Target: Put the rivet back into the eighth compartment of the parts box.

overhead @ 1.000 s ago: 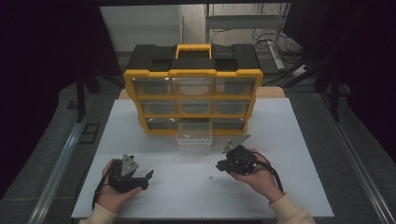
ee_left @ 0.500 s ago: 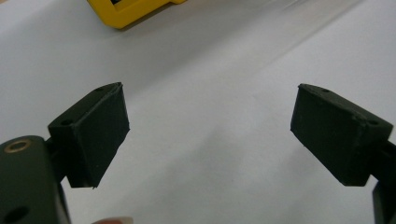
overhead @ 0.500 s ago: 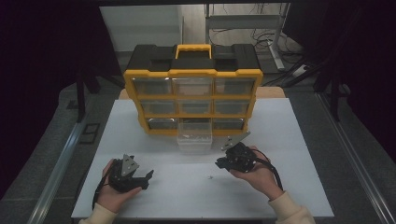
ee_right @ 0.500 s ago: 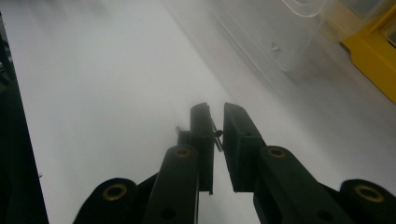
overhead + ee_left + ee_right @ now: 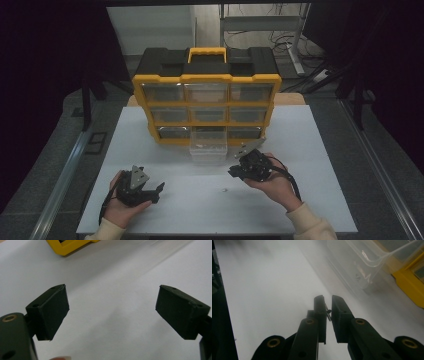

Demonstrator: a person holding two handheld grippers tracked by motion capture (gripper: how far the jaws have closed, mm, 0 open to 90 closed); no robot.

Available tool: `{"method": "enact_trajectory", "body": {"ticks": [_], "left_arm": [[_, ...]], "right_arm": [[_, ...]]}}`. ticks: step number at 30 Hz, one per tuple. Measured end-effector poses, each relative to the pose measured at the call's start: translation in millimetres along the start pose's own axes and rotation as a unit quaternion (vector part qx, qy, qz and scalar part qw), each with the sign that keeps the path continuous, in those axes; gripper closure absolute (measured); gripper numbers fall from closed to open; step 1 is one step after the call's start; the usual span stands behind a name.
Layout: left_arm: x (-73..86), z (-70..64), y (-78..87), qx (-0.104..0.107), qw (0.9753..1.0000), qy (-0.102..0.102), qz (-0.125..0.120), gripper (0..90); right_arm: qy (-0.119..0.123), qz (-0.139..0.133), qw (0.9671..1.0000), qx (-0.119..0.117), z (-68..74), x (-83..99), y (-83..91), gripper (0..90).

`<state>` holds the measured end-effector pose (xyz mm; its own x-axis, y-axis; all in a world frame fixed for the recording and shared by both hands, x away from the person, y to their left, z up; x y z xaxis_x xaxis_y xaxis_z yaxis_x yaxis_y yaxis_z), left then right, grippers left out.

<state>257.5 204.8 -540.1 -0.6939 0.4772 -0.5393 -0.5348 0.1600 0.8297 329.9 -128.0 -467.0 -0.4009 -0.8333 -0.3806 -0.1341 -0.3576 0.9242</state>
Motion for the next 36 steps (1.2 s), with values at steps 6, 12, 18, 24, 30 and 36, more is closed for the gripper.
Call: {"method": "enact_trajectory", "body": {"ticks": [6, 12, 18, 24, 30, 36], "left_arm": [[0.0, -0.1, -0.3, -0.001, 1.0000, -0.002, 0.001, 12.0], [-0.1, -0.2, -0.5, -0.001, 1.0000, -0.003, 0.002, 11.9], [-0.1, -0.6, -1.1, 0.000, 1.0000, 0.000, 0.000, 11.9], [0.0, -0.4, -0.5, -0.003, 1.0000, -0.001, 0.001, 11.9], [0.0, -0.3, 0.0, 0.004, 1.0000, 0.005, -0.003, 11.9], [0.8, 0.6, 0.3, 0.003, 1.0000, 0.006, -0.002, 12.0]], "right_arm": [[0.000, -0.007, 1.0000, 0.001, -1.5, -2.2, 3.9, 82.5], [0.001, -0.011, 0.9999, 0.003, -1.8, -4.0, 7.0, 82.5], [-0.001, -0.019, 0.9998, 0.006, -2.3, -6.6, 12.7, 82.5], [0.002, -0.029, 0.9995, 0.010, -1.9, -9.3, 18.8, 82.5], [0.000, -0.037, 0.9992, 0.012, -3.1, -12.4, 24.8, 82.5], [0.002, -0.045, 0.9989, 0.016, -4.1, -16.3, 30.2, 82.5]]}}
Point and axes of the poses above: each handheld gripper's, and its own axes: y roughly backward along the jaws, x roughly out of its underside, z roughly to its left, the point moved 3 cm from there along -y, roughly forward along the jaws, and after that the axes turned 15 degrees about z, right-handed, at the moved point
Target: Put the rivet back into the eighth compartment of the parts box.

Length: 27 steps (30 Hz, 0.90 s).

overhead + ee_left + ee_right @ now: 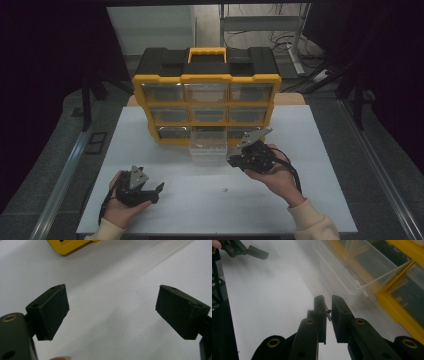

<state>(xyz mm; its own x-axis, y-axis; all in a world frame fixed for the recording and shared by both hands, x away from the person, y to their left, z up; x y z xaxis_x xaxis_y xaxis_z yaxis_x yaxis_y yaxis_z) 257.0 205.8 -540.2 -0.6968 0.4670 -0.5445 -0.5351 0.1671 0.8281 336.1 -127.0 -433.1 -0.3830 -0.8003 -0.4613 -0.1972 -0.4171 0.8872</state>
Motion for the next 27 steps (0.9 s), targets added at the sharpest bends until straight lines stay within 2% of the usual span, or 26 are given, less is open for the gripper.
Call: {"method": "enact_trajectory", "body": {"ticks": [14, 27], "left_arm": [[0.5, 0.6, -1.0, -0.001, 1.0000, 0.001, 0.002, 11.9], [0.3, -0.1, -1.7, 0.000, 1.0000, 0.001, 0.003, 11.9]], "right_arm": [[-0.001, -0.014, 0.9999, 0.004, -3.5, -10.7, 5.1, 82.5], [-0.012, -0.014, 0.9998, 0.006, -7.1, -13.9, 3.2, 82.5]]}}
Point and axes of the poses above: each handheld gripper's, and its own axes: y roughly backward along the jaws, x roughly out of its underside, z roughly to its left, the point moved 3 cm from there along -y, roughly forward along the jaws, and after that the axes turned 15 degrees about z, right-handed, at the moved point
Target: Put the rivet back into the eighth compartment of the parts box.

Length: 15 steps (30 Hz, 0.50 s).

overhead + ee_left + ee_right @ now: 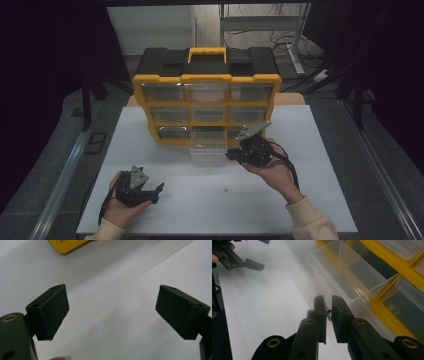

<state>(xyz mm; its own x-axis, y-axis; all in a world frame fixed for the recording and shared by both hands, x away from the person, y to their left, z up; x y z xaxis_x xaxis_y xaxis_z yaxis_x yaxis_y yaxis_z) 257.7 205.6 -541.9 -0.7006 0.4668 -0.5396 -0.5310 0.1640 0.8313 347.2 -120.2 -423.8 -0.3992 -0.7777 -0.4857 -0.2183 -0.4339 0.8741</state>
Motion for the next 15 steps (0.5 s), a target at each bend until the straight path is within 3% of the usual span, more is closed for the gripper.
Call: {"method": "enact_trajectory", "body": {"ticks": [15], "left_arm": [[-0.1, -0.6, -0.2, 0.000, 1.0000, -0.001, 0.001, 11.9]], "right_arm": [[-0.002, -0.005, 1.0000, 0.001, -1.4, -7.6, -2.8, 82.5]]}}
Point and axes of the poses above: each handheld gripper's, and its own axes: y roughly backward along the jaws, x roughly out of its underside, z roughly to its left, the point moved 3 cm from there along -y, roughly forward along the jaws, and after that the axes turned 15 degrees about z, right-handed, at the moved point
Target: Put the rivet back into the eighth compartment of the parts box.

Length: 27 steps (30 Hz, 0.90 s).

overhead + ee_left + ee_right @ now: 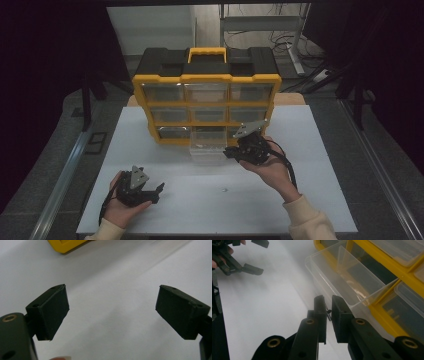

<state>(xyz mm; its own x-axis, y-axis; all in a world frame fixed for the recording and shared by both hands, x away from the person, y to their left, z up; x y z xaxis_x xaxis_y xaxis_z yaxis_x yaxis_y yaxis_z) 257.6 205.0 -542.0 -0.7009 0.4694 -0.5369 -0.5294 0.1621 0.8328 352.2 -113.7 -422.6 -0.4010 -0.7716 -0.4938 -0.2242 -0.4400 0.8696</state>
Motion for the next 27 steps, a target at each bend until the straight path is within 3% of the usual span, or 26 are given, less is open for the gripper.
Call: {"method": "enact_trajectory", "body": {"ticks": [15, 27], "left_arm": [[0.0, -0.1, -0.2, 0.000, 1.0000, -0.003, 0.002, 12.0], [-0.4, -0.9, -0.8, 0.002, 1.0000, -0.004, 0.003, 12.0]], "right_arm": [[-0.016, -0.003, 0.9999, 0.002, -7.6, -8.4, -9.4, 82.5], [-0.012, -0.007, 0.9999, 0.003, -10.9, -15.8, -16.6, 82.4]]}}
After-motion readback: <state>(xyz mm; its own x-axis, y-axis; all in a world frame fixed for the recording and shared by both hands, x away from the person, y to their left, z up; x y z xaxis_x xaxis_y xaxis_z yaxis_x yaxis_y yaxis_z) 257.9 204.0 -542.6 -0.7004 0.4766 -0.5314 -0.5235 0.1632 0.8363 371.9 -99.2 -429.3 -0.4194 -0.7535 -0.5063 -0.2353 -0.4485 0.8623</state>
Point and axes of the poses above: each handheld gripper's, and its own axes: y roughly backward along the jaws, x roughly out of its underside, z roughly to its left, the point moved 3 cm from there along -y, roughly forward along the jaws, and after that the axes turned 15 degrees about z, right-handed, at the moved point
